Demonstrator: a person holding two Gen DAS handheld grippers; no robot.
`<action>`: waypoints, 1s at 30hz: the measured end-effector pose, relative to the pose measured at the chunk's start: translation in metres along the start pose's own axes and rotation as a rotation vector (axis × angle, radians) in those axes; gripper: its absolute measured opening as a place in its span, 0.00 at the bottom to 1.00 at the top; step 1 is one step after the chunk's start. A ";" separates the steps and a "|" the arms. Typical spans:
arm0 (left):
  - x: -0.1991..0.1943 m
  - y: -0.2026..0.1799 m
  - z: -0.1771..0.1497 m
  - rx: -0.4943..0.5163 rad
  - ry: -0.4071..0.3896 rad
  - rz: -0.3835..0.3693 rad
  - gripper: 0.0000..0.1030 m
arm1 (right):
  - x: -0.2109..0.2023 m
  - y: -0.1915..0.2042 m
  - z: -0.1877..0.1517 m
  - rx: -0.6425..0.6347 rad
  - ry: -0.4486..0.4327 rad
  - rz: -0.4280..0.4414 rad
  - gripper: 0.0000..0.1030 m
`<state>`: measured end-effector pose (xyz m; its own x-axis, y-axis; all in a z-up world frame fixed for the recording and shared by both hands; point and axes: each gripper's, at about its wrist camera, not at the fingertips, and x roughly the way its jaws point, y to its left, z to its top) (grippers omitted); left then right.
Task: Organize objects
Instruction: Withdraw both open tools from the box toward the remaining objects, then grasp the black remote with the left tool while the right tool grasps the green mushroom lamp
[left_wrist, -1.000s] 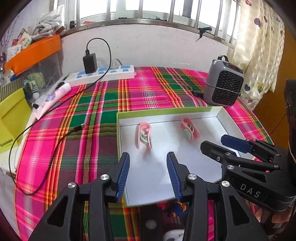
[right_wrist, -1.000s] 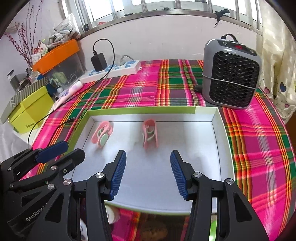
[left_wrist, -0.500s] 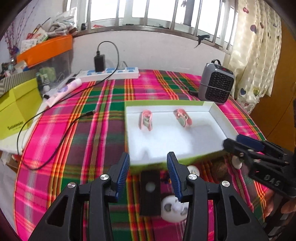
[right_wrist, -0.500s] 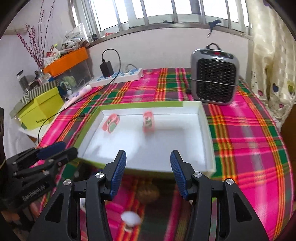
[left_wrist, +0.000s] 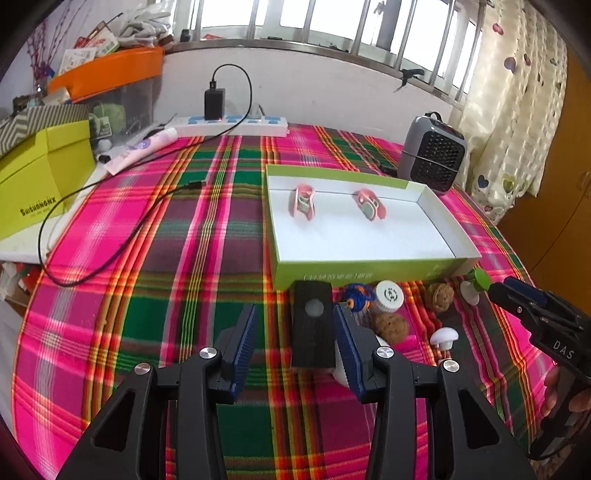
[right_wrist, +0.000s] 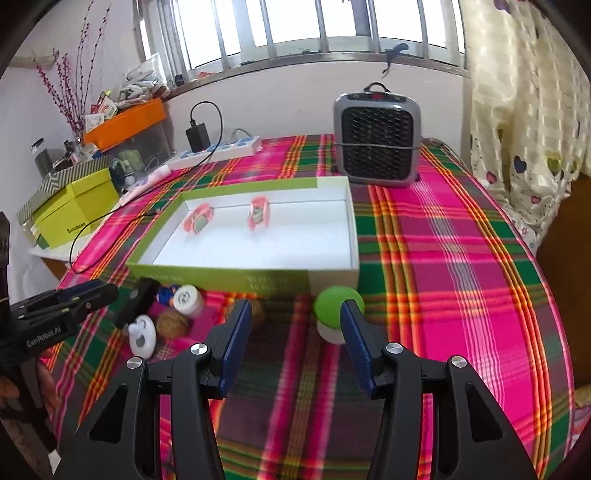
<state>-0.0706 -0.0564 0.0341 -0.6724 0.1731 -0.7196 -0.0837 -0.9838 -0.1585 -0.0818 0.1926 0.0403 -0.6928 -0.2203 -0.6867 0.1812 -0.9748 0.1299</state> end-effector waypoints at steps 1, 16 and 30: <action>0.000 0.001 -0.002 0.000 0.002 -0.008 0.40 | -0.001 -0.002 -0.002 0.001 0.000 -0.003 0.49; 0.012 0.007 -0.013 -0.032 0.045 -0.047 0.41 | 0.014 -0.029 -0.013 0.022 0.061 -0.031 0.49; 0.025 0.001 -0.006 -0.016 0.073 -0.048 0.42 | 0.035 -0.025 -0.007 -0.042 0.122 -0.026 0.49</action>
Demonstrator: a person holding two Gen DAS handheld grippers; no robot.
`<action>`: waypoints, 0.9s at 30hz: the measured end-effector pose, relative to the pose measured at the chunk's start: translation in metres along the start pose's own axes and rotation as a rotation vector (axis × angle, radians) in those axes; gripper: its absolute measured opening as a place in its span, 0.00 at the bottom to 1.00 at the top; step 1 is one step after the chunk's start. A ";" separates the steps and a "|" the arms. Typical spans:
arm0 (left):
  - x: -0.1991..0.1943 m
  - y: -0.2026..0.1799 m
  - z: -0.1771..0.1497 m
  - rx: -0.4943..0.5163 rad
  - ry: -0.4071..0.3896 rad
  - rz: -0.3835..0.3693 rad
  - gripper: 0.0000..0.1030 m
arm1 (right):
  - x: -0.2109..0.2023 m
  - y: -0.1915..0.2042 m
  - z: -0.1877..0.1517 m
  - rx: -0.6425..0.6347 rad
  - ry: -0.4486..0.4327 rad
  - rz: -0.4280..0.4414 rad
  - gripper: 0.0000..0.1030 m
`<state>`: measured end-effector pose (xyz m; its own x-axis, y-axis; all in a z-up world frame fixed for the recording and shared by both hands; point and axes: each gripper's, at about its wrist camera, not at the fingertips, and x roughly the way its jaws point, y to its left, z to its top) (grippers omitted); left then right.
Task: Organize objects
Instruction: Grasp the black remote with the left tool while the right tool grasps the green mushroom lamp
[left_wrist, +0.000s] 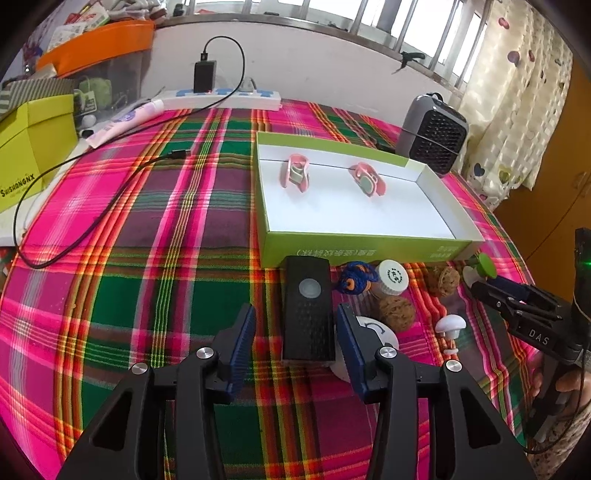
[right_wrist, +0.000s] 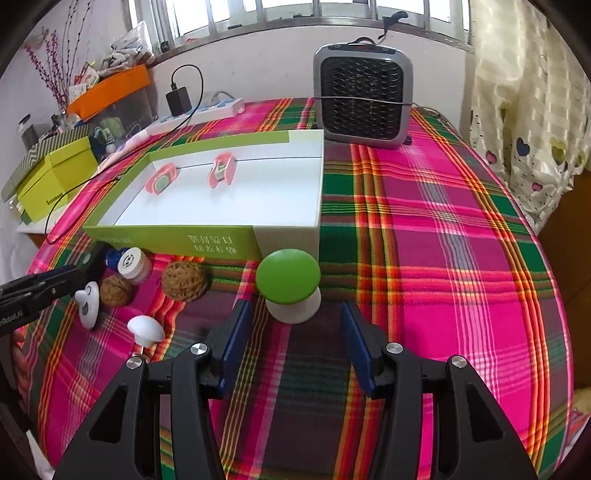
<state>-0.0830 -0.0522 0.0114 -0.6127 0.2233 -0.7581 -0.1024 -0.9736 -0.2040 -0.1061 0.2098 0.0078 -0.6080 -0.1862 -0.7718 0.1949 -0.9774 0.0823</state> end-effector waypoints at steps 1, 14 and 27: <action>0.000 0.000 0.000 0.002 0.000 -0.001 0.42 | 0.001 0.000 0.000 -0.002 0.001 0.002 0.49; 0.011 -0.001 0.005 0.008 0.011 0.020 0.42 | 0.008 0.004 0.008 -0.030 0.010 -0.018 0.49; 0.012 -0.004 0.004 0.023 -0.003 0.059 0.37 | 0.009 0.003 0.009 -0.039 0.008 -0.026 0.40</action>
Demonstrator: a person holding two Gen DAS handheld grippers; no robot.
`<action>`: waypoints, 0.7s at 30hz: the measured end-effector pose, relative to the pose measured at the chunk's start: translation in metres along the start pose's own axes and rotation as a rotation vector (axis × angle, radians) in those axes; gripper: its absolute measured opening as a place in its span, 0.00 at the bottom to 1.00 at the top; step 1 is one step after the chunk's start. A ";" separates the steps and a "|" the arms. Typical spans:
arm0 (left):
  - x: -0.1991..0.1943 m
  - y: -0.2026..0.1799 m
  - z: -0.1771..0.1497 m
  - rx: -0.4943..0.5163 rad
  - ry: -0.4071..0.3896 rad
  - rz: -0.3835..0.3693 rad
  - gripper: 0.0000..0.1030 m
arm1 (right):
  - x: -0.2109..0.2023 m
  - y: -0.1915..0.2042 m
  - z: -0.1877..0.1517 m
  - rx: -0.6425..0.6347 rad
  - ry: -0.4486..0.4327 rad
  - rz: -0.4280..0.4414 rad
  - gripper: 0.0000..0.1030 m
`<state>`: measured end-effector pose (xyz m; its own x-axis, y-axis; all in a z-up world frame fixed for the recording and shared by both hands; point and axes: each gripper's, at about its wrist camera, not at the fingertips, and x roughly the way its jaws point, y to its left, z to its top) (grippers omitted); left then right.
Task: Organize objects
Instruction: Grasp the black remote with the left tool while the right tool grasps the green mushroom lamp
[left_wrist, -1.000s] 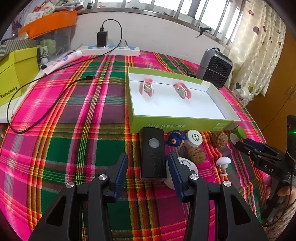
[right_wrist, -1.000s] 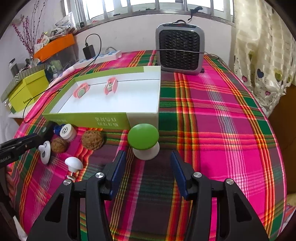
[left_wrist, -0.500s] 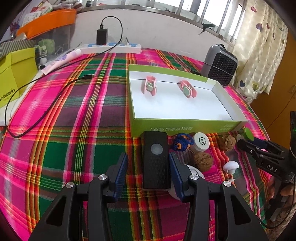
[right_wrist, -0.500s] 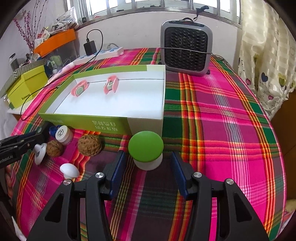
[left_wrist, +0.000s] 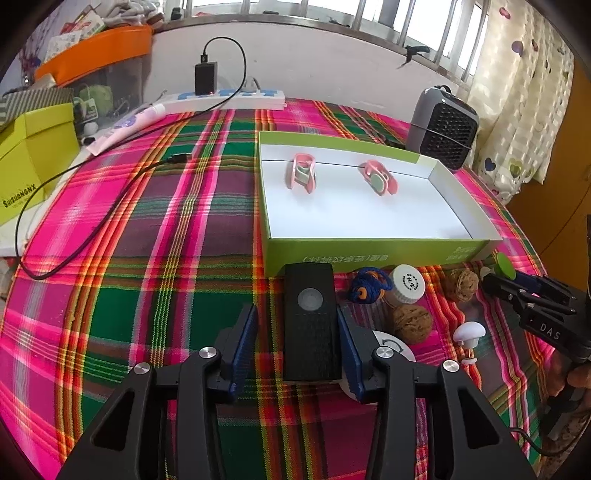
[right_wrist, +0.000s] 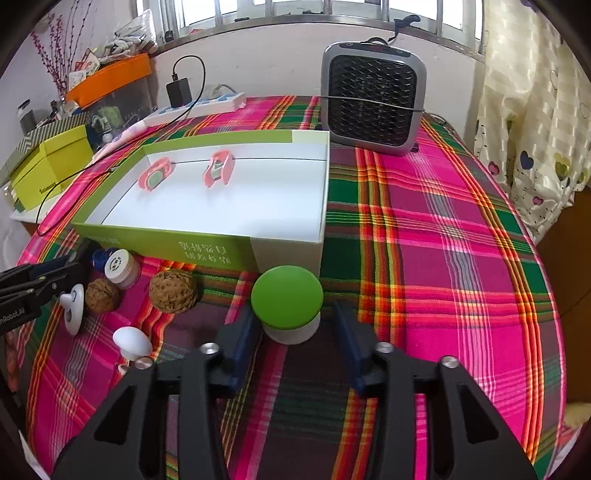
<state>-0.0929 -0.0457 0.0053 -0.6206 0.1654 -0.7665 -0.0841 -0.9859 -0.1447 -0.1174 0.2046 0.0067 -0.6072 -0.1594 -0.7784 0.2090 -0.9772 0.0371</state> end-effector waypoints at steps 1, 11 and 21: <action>0.000 0.000 0.000 0.001 0.000 0.005 0.37 | 0.000 0.000 0.000 0.000 0.000 0.000 0.40; -0.001 0.004 0.000 -0.006 -0.005 0.031 0.23 | -0.001 0.001 0.000 -0.006 -0.008 0.007 0.32; -0.001 0.005 -0.001 -0.008 -0.009 0.031 0.23 | -0.004 0.002 0.000 -0.008 -0.024 0.009 0.21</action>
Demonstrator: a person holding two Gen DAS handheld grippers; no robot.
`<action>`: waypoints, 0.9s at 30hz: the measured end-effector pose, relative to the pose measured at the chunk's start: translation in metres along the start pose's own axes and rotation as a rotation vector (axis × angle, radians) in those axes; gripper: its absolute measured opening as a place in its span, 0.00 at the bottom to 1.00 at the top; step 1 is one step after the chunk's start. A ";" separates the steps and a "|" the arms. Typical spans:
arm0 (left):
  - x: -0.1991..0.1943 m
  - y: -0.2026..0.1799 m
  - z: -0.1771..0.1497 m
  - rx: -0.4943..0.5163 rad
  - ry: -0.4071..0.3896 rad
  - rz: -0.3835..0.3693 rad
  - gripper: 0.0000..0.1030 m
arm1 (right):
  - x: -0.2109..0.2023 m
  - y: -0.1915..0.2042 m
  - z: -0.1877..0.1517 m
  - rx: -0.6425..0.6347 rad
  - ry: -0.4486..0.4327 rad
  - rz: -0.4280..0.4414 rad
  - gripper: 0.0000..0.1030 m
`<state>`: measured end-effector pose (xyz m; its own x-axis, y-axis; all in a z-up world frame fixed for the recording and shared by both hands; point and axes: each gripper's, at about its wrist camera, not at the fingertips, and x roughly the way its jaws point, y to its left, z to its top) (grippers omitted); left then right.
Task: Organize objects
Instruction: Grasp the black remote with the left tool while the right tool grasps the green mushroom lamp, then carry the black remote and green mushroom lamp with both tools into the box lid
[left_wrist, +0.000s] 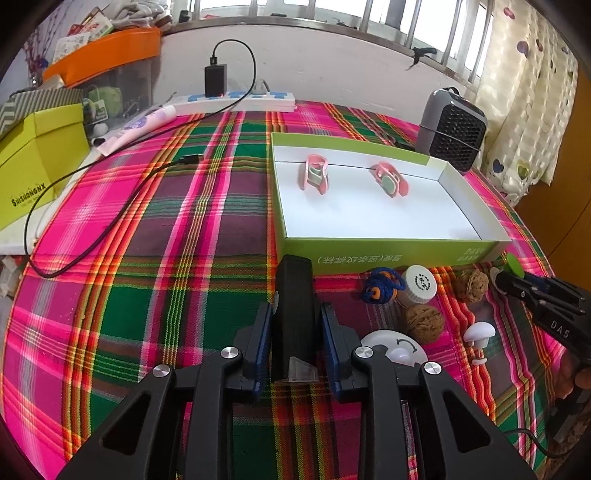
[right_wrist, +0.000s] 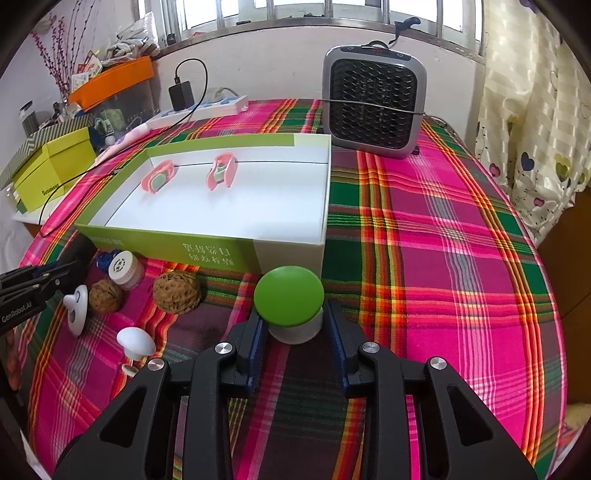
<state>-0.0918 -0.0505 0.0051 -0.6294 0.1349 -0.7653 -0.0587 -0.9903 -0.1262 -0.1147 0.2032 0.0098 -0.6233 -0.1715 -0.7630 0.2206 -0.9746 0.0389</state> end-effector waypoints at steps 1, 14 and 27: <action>0.000 0.000 0.000 -0.001 -0.001 0.000 0.23 | 0.000 0.001 0.000 -0.003 -0.004 -0.005 0.19; -0.001 0.001 -0.001 -0.005 -0.002 0.000 0.22 | 0.000 -0.001 0.000 0.010 -0.006 0.002 0.17; -0.002 -0.001 -0.002 -0.003 0.000 -0.006 0.22 | -0.003 0.000 -0.002 0.011 -0.017 0.015 0.17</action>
<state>-0.0889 -0.0502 0.0056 -0.6291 0.1406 -0.7645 -0.0603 -0.9894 -0.1324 -0.1115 0.2042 0.0113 -0.6330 -0.1884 -0.7509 0.2218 -0.9734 0.0573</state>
